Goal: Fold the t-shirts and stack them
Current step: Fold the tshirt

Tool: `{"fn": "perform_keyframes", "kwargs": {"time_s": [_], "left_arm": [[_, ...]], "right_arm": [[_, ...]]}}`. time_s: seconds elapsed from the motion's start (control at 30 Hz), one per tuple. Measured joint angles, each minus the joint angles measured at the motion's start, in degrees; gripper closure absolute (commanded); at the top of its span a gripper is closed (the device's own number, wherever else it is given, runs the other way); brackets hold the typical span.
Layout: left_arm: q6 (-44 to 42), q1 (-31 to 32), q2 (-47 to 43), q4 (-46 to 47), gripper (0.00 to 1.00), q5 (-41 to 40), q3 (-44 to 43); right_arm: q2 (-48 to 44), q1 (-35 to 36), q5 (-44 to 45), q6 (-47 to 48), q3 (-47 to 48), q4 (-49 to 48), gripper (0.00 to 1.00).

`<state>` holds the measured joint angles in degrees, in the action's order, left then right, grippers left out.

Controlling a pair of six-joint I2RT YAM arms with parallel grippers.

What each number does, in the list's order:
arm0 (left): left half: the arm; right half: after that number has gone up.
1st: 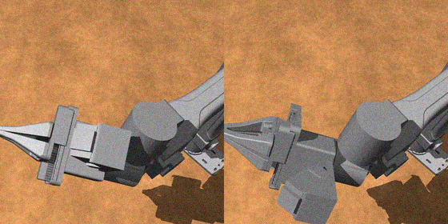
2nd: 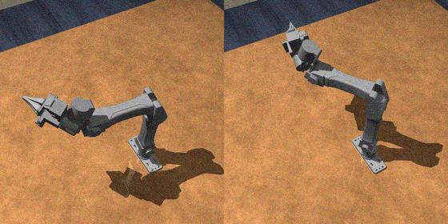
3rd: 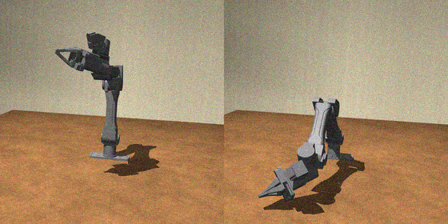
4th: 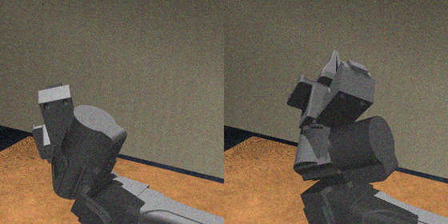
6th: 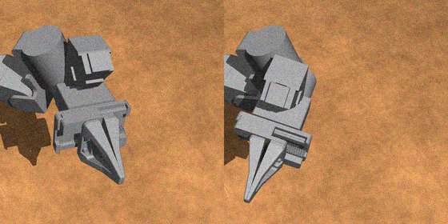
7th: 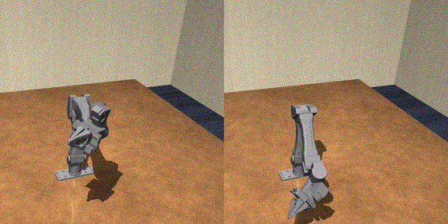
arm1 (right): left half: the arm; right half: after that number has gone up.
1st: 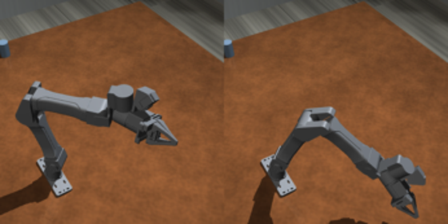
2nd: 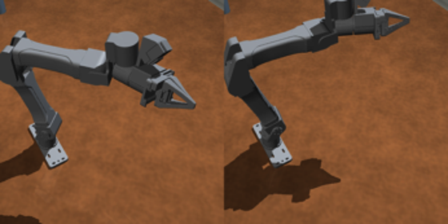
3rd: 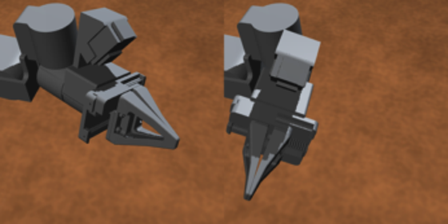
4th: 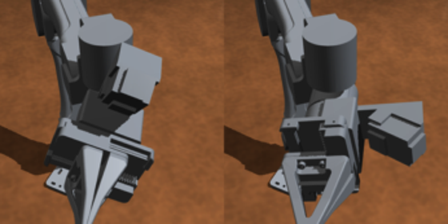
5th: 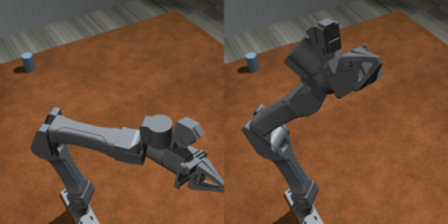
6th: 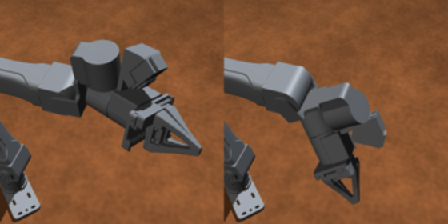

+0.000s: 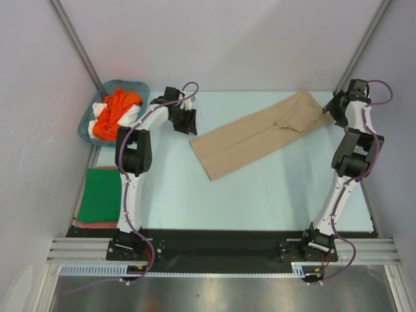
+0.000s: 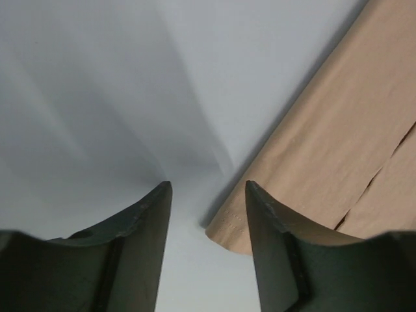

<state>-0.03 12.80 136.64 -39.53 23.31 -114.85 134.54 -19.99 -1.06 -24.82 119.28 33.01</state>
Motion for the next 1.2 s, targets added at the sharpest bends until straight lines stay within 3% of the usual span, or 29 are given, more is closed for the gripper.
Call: {"fn": "perform_keyframes", "kwargs": {"time_s": [0.27,0.47,0.6,0.83,0.97,1.1,1.2], "left_arm": [[-0.59,0.00,-0.02,0.55,0.41,3.34,1.27],[-1.40,0.37,-1.18,2.14,0.44,4.48,3.85],[-1.92,1.29,-1.79,2.93,0.56,2.69,5.20],[-2.05,2.01,-3.26,4.94,0.75,2.19,8.74],[-1.42,2.03,-4.20,5.40,1.00,2.38,10.84],[1.09,2.10,-6.21,7.08,1.00,2.49,14.38],[4.90,2.25,-11.47,10.25,1.00,2.67,23.52]], "right_arm": [[-21.55,1.22,2.49,2.05,-14.97,5.92,0.27],[-33.27,9.31,-5.79,-0.11,-28.87,2.64,0.30],[-37.88,16.46,-13.97,-5.68,-45.97,-3.96,0.34],[-39.32,23.37,-20.74,-14.25,-62.25,-9.86,0.35],[-43.39,23.34,-21.44,-15.72,-65.64,-10.67,0.34],[-47.89,21.77,-20.87,-15.45,-65.70,-10.58,0.34],[-49.96,19.19,-20.41,-14.82,-65.70,-10.23,0.33]]}}
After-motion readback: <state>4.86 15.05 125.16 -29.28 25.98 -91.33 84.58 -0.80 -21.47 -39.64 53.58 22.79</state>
